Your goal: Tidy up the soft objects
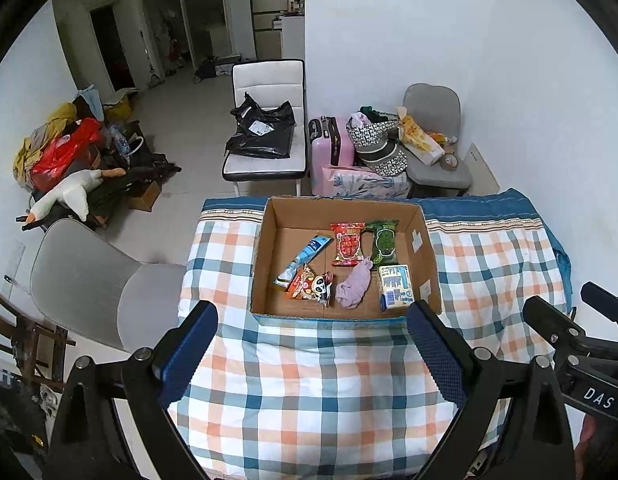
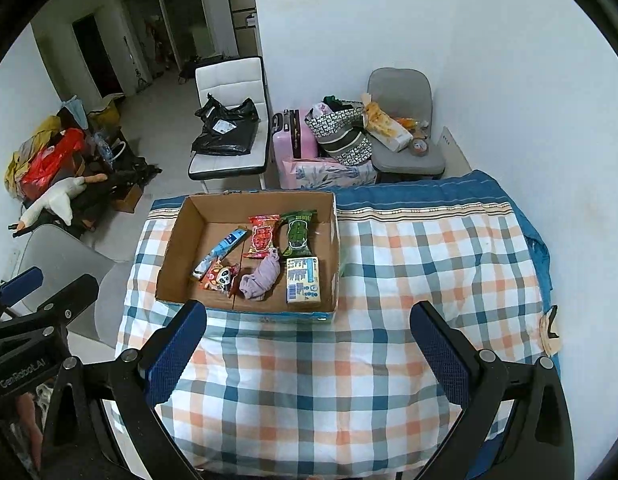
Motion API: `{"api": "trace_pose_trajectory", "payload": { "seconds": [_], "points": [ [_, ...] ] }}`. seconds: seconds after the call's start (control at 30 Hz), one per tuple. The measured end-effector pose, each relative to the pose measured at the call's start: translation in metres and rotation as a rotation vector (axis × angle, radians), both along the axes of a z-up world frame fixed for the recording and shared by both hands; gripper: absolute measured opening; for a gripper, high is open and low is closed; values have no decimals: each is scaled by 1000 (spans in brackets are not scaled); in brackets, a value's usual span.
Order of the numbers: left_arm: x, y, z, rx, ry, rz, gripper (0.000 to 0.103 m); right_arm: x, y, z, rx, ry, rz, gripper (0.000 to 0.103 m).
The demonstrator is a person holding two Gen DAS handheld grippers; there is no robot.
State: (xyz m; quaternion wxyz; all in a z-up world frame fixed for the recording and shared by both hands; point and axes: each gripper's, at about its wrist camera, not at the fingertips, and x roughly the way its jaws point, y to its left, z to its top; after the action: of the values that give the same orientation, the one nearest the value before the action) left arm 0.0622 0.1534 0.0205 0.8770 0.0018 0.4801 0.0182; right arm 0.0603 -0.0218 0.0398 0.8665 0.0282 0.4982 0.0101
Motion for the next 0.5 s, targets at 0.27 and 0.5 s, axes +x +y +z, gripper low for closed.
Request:
{"api": "trace_pose_trajectory", "payload": {
  "seconds": [0.27,0.5],
  "points": [
    [-13,0,12,23,-19,13,97,-10,-6,16,-18,-21,-10,103],
    [-15,2,18,23,-33,21,97,-13,-7,21,-23,-35,-14,103]
  ]
}}
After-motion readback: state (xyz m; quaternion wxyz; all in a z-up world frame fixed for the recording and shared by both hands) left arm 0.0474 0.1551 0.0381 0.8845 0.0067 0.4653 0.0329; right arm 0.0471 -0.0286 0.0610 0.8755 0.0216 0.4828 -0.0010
